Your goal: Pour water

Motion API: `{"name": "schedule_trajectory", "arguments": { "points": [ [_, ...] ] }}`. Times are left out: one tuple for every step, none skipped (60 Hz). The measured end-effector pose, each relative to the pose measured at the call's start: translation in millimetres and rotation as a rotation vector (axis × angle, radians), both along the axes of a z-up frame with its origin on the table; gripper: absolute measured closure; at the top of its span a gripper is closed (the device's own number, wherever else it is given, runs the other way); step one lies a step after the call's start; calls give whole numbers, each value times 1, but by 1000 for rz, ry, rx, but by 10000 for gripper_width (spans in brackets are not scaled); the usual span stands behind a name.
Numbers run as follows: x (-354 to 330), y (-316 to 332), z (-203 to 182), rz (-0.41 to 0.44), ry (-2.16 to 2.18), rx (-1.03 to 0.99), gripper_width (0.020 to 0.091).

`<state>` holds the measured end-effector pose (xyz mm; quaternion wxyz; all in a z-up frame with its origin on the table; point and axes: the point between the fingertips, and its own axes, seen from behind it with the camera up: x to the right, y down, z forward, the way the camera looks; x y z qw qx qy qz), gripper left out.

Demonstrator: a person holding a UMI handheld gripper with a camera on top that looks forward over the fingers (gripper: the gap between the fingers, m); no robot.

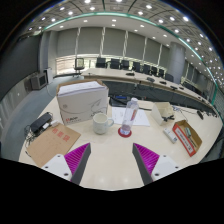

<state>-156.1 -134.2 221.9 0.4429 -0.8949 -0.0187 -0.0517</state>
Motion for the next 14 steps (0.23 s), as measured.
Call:
{"name": "schedule_trajectory", "arguments": {
  "points": [
    [-1, -2, 1, -1, -2, 0, 243],
    [-2, -4, 2, -2, -2, 0, 244],
    [-4, -6, 2, -2, 0, 0, 245],
    [-5, -7, 3, -2, 3, 1, 245],
    [-6, -9, 3, -3, 4, 2, 245],
    [-6, -9, 3, -5, 3, 0, 244],
    [-7, -12, 4, -7, -2, -2, 247],
    [-6, -14, 3, -10, -6, -5, 247],
    [-7, -17, 3, -11, -7, -11, 247],
    [-7, -19, 2, -13, -7, -17, 246],
    [-8, -21, 2, -14, -7, -19, 244],
    [-8, -22, 2, -15, -8, -17, 245],
    [-9, -23, 3, -14, -10, -13, 244],
    [-10, -24, 4, -13, -12, -9, 245]
  ]
}}
